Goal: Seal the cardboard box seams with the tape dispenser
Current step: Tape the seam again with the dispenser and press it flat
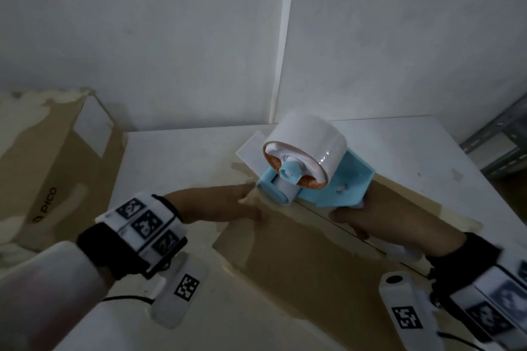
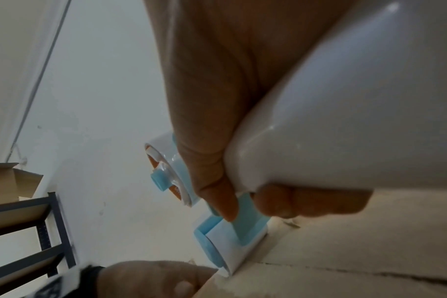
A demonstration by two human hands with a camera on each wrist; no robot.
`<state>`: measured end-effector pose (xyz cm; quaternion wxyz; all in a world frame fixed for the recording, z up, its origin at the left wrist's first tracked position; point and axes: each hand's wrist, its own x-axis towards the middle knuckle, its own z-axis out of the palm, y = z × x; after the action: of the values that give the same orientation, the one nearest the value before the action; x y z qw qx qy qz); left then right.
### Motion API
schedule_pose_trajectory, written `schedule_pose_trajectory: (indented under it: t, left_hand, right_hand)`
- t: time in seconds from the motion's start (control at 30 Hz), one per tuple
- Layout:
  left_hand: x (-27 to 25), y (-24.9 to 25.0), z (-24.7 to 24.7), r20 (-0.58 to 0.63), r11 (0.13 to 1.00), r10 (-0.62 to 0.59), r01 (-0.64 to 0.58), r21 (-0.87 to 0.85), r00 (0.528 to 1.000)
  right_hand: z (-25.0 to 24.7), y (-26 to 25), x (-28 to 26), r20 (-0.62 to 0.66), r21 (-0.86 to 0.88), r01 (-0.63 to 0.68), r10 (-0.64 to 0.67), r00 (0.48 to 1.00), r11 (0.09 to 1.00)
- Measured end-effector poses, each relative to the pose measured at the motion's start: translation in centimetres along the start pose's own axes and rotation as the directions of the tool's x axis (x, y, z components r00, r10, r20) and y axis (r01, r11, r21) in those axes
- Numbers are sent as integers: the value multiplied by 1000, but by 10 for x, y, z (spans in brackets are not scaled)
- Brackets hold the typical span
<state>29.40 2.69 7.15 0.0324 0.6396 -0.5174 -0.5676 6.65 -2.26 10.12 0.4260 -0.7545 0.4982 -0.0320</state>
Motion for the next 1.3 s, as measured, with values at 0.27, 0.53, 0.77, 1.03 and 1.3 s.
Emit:
schedule_pose_trajectory:
  t: [0.27, 0.53, 0.77, 1.03, 1.3]
  left_hand:
    - [4, -3, 42, -340, 993, 117, -119, 16, 933]
    - [7, -6, 51, -484, 996, 83, -58, 67, 871]
    - [10, -8, 49, -471, 999, 31, -17, 34, 882]
    - [10, -8, 50, -461, 999, 12, 10, 46, 887]
    - [16, -9, 52, -538, 990, -2, 79, 119, 843]
  right_hand:
    - [-1, 3, -3, 12, 6, 55, -55, 998, 998]
    - [-4, 8, 0, 36, 6, 103, -103, 994, 995]
    - [-3, 13, 2, 22, -45, 130, -129, 991, 990]
    - [-6, 18, -6, 14, -37, 186, -185, 983, 982]
    - [-33, 75, -61, 18, 32, 134, -135, 991, 990]
